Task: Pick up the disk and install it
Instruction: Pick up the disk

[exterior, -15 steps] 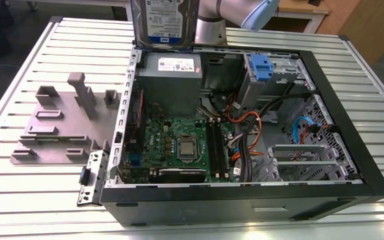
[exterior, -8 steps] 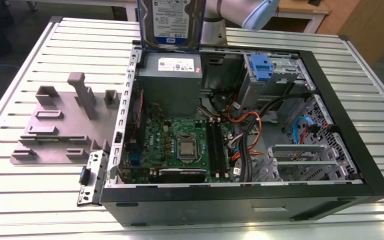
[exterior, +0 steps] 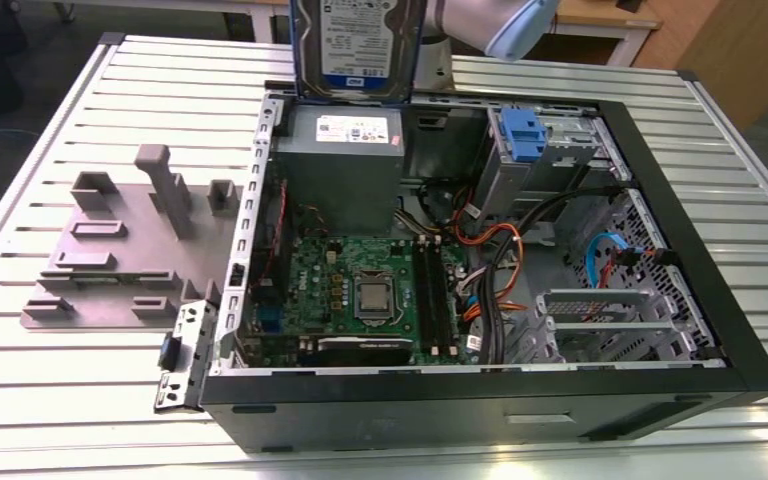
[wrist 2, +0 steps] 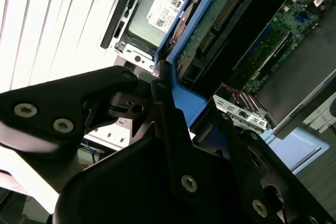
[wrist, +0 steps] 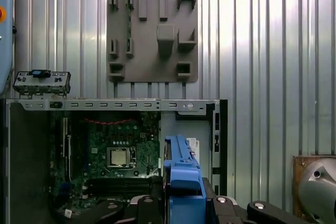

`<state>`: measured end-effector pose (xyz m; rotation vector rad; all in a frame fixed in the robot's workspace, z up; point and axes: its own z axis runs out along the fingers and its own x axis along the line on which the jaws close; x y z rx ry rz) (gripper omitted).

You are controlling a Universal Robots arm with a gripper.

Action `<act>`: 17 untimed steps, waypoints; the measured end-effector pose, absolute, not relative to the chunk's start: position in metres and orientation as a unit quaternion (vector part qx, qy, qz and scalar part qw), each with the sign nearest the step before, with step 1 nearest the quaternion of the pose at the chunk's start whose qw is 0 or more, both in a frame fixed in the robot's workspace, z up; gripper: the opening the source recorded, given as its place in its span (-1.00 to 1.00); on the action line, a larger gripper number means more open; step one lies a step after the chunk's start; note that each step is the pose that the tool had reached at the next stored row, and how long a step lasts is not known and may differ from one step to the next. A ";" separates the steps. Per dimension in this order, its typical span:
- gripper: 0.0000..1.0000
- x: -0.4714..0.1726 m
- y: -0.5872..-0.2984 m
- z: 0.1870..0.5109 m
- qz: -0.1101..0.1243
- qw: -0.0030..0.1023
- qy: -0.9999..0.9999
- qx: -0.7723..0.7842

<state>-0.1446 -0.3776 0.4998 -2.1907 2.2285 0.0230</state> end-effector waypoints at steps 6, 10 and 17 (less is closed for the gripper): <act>-0.27 -0.137 -0.378 0.500 0.007 0.008 0.713 -0.701; -0.27 -0.131 -0.378 0.500 0.007 0.008 0.713 -0.701; -0.27 -0.124 -0.378 0.500 0.007 0.008 0.715 -0.699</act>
